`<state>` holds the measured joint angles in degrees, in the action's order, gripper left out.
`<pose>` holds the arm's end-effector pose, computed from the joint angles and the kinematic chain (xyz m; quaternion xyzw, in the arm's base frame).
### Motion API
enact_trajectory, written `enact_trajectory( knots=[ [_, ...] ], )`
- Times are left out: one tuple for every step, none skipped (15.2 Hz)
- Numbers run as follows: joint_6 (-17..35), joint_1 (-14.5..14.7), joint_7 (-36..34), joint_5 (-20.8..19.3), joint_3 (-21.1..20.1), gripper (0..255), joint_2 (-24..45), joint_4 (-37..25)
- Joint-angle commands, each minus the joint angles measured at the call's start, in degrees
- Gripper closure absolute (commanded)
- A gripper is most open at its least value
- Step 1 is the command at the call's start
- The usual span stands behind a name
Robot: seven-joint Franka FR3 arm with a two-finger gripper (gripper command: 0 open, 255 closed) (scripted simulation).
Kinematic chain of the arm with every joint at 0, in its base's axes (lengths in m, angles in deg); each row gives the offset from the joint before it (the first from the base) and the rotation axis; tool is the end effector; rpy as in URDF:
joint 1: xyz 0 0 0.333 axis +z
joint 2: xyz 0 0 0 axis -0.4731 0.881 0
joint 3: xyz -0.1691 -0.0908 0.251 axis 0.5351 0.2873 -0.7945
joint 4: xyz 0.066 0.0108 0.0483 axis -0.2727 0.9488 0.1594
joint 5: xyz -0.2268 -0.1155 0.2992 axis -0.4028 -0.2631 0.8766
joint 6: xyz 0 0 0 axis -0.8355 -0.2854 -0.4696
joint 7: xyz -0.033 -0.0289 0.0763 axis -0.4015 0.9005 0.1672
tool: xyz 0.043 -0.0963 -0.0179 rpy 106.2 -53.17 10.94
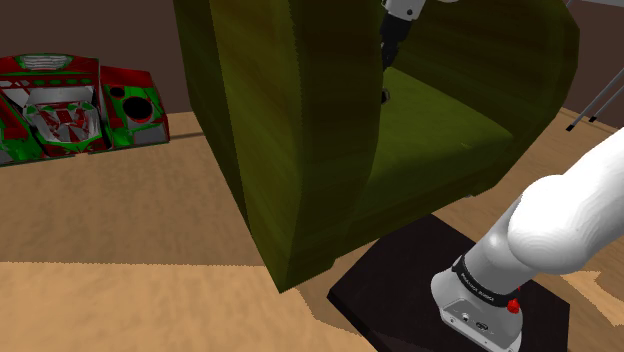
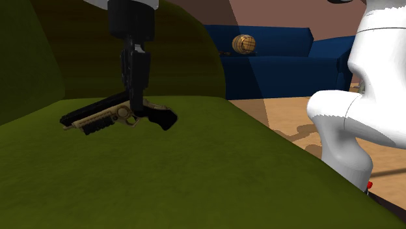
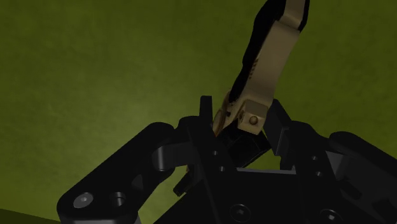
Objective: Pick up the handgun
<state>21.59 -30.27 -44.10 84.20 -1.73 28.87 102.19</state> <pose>0.5045 -0.1454 0.5523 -0.9982 -0.0379 -0.0456 0.0120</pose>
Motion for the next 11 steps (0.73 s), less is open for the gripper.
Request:
enact_trajectory(
  knots=[
    [-0.88,-0.02,0.0,-0.02,0.03,255,0.1,-0.82],
    [-1.65,-0.02,-0.03,-0.03,0.02,255,0.1,-1.59],
    [-2.42,-0.01,-0.06,-0.03,0.01,255,0.11,-2.38],
    [-3.19,0.0,-0.08,-0.02,0.0,255,0.16,-3.2],
    [-3.97,0.01,-0.1,-0.01,0.0,255,0.21,-4.02],
    [-4.74,0.01,-0.12,0.0,0.0,255,0.26,-4.85],
    [-5.52,0.02,-0.14,0.01,-0.01,255,0.33,-5.7],
    [-6.3,0.02,-0.16,0.03,-0.01,255,0.42,-6.56],
    [-7.08,0.03,-0.17,0.05,-0.01,255,0.51,-7.44],
    [-7.87,0.04,-0.18,0.07,0.0,255,0.62,-8.33],
    [-8.66,0.04,-0.19,0.1,0.0,255,0.75,-9.24]
  ],
)
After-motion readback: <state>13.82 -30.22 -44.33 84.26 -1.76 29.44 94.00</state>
